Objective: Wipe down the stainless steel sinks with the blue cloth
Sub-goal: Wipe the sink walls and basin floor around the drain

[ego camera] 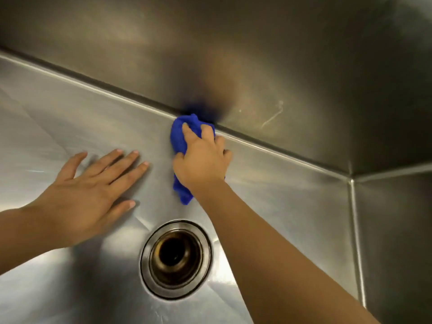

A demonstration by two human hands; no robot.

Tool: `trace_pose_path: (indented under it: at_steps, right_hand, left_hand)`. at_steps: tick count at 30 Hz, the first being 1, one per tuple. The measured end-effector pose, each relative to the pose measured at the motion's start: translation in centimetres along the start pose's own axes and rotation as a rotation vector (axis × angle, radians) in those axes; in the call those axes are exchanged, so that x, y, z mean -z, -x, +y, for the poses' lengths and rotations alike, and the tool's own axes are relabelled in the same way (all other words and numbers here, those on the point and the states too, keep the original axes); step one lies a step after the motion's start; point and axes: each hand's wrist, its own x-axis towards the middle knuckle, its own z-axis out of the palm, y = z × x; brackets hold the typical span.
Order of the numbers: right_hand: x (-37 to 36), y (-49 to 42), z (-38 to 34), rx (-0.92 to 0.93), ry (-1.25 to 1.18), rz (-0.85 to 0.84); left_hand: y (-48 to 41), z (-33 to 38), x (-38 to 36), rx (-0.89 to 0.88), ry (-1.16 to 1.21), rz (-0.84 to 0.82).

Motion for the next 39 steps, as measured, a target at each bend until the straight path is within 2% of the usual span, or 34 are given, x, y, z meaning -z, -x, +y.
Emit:
trace_pose_path:
  at_steps: [3, 7, 10, 12, 15, 18, 20, 24, 28, 30, 34, 37, 39]
  right_hand:
    - [0.6, 0.9, 4.8, -0.038, 0.016, 0.03]
    - [2.1, 4.3, 12.1, -0.373, -0.01, -0.007]
    - [3.0, 4.7, 12.8, -0.49, 0.003, -0.092]
    - [2.6, 4.0, 10.8, -0.437, 0.007, -0.101]
    - [1.2, 3.1, 6.8, -0.188, 0.0, -0.068]
    - [0.7, 2.5, 7.0, -0.077, -0.03, -0.016]
    - [0.8, 2.9, 10.2, -0.098, -0.016, 0.031]
    - [1.9, 6.4, 18.4, -0.428, -0.047, 0.025]
    - [2.5, 8.2, 20.0, -0.536, -0.111, -0.043]
    - [2.0, 7.5, 17.7, -0.487, -0.09, -0.017]
    - [0.7, 4.8, 12.4, -0.221, -0.058, 0.064]
    - [0.8, 3.9, 14.3, -0.139, -0.067, 0.097]
    - [0.8, 4.4, 17.6, -0.166, -0.059, 0.122]
  left_hand:
    - [-0.3, 1.6, 0.3, -0.007, 0.006, -0.022]
    - [-0.9, 3.0, 1.5, -0.04, 0.012, -0.007]
    - [-1.4, 3.5, 2.1, -0.029, 0.022, -0.017]
    - [-1.5, 3.9, 2.0, -0.038, 0.011, -0.028]
    - [-1.6, 4.5, 1.3, -0.042, -0.007, -0.055]
    - [-1.7, 5.0, 0.6, -0.058, -0.013, -0.087]
    - [-1.5, 5.5, 0.4, -0.053, -0.007, -0.111]
    - [-1.7, 6.5, 1.2, -0.052, 0.003, -0.087]
    - [-2.6, 7.6, 2.0, 0.051, 0.072, -0.089]
    - [-2.7, 8.1, 1.7, 0.032, 0.068, -0.094]
    - [-3.0, 8.7, 1.1, -0.043, 0.039, -0.104]
    - [-3.3, 10.0, 0.2, -0.06, 0.091, -0.13]
    - [-3.3, 11.0, -0.1, -0.084, 0.079, -0.136]
